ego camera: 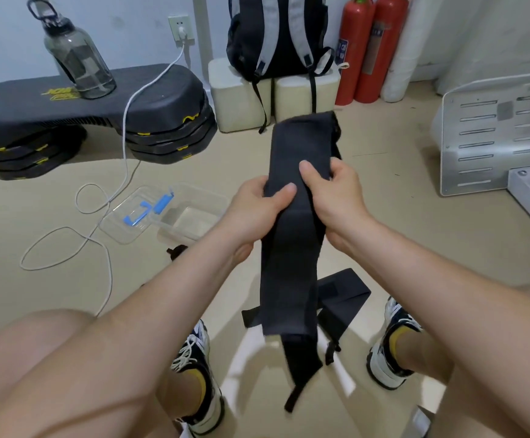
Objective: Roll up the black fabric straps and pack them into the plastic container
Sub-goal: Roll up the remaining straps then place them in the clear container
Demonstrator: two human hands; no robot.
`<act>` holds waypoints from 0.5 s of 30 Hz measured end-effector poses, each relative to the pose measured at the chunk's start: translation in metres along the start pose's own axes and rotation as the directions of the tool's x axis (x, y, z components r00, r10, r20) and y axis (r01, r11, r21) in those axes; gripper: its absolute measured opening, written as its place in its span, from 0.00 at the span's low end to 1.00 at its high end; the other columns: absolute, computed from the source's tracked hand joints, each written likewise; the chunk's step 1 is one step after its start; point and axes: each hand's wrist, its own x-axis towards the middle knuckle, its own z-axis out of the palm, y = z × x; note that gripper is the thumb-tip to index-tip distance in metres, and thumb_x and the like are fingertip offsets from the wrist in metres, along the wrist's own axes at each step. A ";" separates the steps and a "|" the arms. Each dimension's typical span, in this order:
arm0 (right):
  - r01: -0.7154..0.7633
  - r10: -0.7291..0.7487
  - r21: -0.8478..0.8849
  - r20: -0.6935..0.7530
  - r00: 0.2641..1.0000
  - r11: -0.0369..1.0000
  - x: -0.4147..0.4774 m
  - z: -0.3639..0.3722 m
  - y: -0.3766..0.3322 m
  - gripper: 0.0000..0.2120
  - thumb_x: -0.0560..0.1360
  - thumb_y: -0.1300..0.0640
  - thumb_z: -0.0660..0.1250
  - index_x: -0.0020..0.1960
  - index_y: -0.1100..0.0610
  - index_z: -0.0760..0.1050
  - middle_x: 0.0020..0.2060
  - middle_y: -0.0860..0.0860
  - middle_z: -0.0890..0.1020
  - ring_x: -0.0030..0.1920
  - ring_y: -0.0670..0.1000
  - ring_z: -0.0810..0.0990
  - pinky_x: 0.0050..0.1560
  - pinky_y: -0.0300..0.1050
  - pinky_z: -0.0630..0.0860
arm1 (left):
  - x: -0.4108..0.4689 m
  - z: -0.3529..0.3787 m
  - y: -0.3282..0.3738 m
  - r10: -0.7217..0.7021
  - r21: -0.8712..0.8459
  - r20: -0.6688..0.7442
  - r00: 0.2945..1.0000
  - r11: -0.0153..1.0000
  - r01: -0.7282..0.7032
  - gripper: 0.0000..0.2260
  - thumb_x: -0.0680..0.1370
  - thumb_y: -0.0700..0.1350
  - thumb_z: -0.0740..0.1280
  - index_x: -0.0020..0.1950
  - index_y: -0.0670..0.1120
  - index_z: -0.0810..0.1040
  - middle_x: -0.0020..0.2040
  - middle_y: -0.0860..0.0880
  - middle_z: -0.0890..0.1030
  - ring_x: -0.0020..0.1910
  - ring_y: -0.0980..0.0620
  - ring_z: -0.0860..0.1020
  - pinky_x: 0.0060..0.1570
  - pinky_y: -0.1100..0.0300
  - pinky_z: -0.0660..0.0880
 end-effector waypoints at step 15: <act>0.251 -0.263 -0.318 0.006 0.965 0.914 -0.004 0.008 -0.002 0.09 0.83 0.53 0.60 0.57 0.56 0.76 0.50 0.50 0.82 0.51 0.49 0.81 0.50 0.44 0.78 | -0.006 0.014 -0.002 -0.071 -0.153 -0.055 0.996 0.986 0.062 0.14 0.82 0.52 0.63 0.63 0.46 0.77 0.53 0.47 0.85 0.53 0.48 0.84 0.54 0.52 0.80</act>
